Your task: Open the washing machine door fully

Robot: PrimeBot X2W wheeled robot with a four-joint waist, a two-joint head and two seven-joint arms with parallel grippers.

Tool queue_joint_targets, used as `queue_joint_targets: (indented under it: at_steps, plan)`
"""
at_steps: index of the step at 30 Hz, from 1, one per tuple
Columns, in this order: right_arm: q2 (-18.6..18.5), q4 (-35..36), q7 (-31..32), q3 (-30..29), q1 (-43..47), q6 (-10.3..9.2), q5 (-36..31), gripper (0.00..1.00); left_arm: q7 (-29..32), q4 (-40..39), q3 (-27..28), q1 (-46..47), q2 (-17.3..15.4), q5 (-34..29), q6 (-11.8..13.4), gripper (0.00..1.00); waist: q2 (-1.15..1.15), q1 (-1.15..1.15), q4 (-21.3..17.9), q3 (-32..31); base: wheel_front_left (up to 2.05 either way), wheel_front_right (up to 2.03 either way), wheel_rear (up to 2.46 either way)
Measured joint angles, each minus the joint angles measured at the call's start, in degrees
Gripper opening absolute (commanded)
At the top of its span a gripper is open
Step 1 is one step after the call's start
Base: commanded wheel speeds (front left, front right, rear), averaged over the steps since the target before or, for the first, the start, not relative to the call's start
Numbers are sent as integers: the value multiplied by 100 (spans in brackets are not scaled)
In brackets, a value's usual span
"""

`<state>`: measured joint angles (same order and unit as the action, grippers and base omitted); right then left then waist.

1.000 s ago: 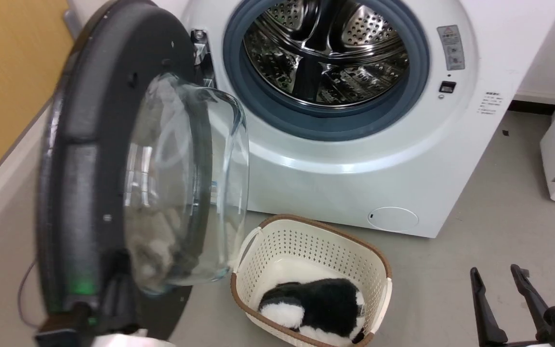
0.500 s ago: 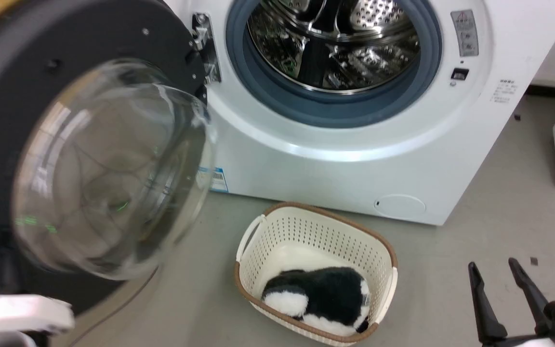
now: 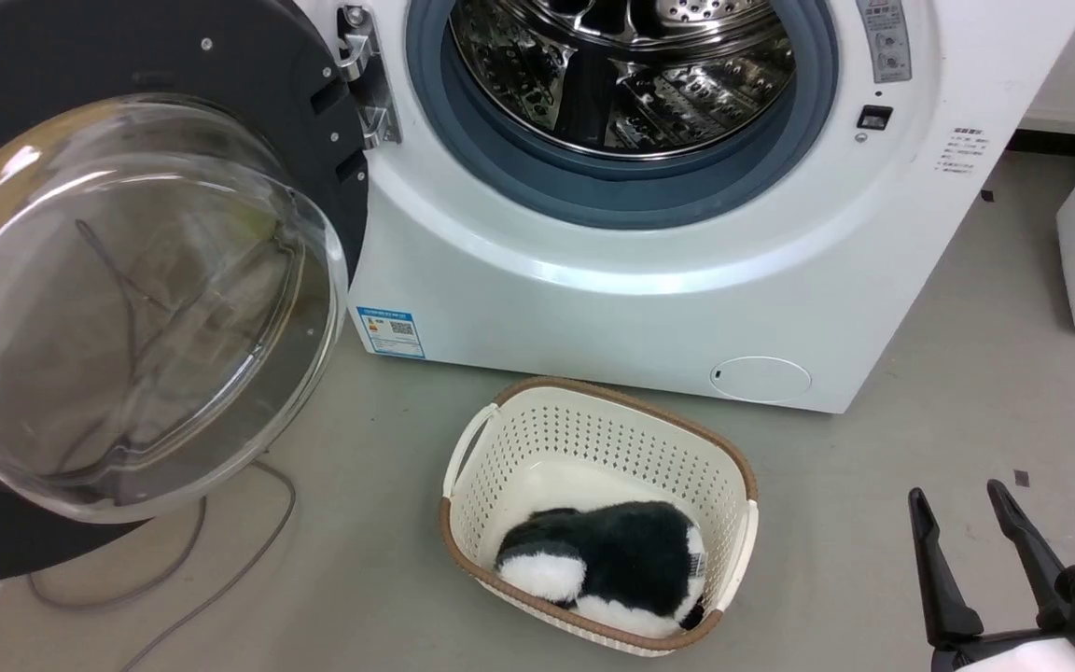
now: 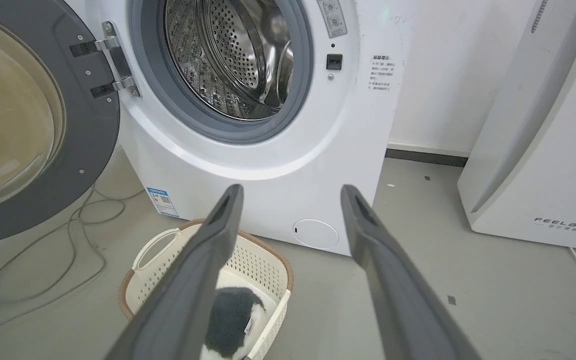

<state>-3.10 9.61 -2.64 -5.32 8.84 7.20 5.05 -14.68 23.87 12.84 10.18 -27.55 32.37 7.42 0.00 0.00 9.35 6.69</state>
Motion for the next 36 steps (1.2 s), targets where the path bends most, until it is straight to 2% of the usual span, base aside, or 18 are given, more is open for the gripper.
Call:
queue_joint_targets:
  at_steps: [4, 8, 13, 14, 15, 16, 17, 19, 24, 30, 36]
  plan:
    - [0, -24, -4, 2, 0, 0, 0, 100, 0, 211, 288, 55, 75, -264, -164, 0, 0, 0, -18, -36, 0, 0, 0]
    - [0, -74, -8, 7, 2, 0, 9, 100, 0, 183, 450, 14, 292, -580, -268, 0, 0, 0, -36, -121, 0, 0, 0]
    - [0, -154, -49, -5, 9, 0, 60, 100, -1, -344, 445, -470, 804, -984, -276, 0, 0, 0, -44, -285, 0, 0, 0]
    - [0, -165, -49, -5, 14, 0, 60, 100, 0, -489, 419, -610, 940, -1056, -271, 12, 0, 0, -44, -325, 0, 0, 0]
    - [0, -175, -51, -14, 24, 0, 60, 100, 0, -661, 355, -765, 1081, -1146, -255, 43, 0, 0, -44, -363, 0, 0, 0]
    - [0, -186, -51, -18, 34, 0, 64, 100, 0, -825, 278, -915, 1225, -1224, -254, 85, 0, 0, -43, -399, 0, 0, 0]
    - [0, -192, -56, -24, 39, 0, 69, 100, 0, -999, 211, -1057, 1376, -1292, -248, 100, 0, 0, -41, -434, 0, 0, 0]
    - [1, -204, -57, -26, 54, 0, 77, 100, -1, -1325, 59, -1314, 1623, -1425, -245, 100, 0, 0, -44, -505, 0, 0, 0]
    - [1, -202, -55, -12, 125, 0, 80, 100, 0, -1789, -488, -1741, 1974, -1752, -258, 100, 0, 0, -68, -616, 0, 0, 0]
    - [1, -157, -11, 8, 125, 0, -41, 100, 120, -2023, -1330, -1828, 2159, -2219, -320, 100, 0, 0, -187, -694, 0, 0, 0]
    - [1, -102, 59, 37, 139, 0, -119, 100, 290, -2039, -1811, -1683, 2183, -2446, -432, 100, 0, 0, -419, -751, 0, 0, 0]
